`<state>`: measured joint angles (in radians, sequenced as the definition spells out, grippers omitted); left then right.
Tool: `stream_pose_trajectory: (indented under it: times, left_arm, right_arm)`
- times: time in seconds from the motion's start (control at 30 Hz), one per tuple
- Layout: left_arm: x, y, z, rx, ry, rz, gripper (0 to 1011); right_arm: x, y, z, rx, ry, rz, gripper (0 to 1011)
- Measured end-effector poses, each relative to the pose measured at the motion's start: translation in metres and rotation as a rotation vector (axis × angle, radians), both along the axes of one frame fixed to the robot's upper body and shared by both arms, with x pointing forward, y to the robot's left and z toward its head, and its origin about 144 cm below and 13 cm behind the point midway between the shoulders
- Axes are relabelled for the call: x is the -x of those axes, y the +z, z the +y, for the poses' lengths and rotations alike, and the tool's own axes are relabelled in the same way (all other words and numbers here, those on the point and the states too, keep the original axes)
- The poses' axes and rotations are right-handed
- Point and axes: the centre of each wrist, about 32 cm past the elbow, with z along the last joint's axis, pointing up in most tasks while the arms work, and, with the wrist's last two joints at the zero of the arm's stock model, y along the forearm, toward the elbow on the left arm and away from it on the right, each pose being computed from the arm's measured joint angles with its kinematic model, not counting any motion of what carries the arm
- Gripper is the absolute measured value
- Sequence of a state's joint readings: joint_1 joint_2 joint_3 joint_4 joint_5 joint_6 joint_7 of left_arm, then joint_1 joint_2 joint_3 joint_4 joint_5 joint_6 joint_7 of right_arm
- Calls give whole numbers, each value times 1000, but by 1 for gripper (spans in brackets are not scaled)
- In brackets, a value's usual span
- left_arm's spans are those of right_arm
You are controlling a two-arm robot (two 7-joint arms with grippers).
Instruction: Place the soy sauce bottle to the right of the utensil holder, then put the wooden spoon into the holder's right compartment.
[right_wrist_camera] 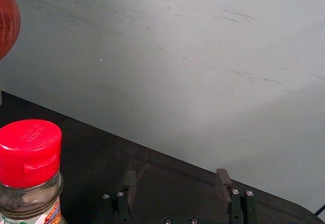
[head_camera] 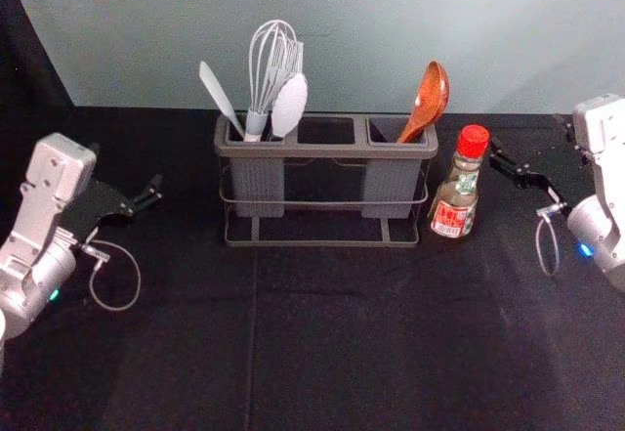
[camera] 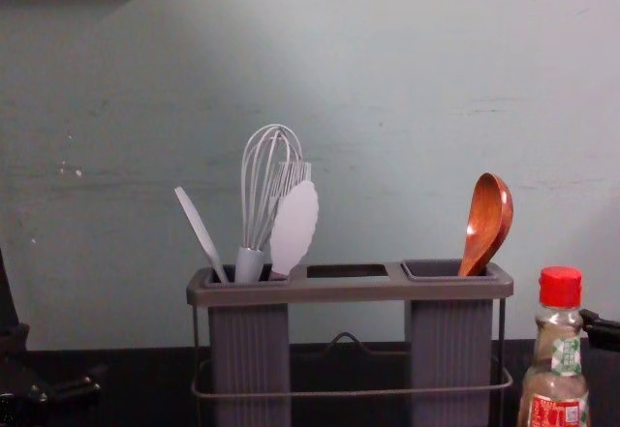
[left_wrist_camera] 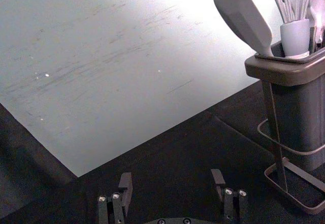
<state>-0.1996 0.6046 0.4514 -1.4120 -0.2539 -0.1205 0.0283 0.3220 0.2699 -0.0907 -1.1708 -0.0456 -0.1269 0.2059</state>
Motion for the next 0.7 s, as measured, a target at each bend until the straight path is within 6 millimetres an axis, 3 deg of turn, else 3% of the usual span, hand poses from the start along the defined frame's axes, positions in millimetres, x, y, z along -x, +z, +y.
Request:
stream_pose_trajectory:
  times: [0.7]
  left_arm:
    - [0,0,0,0,0,0,1011]
  right_arm:
    - [1,1,0,-2,-5,-6,1004]
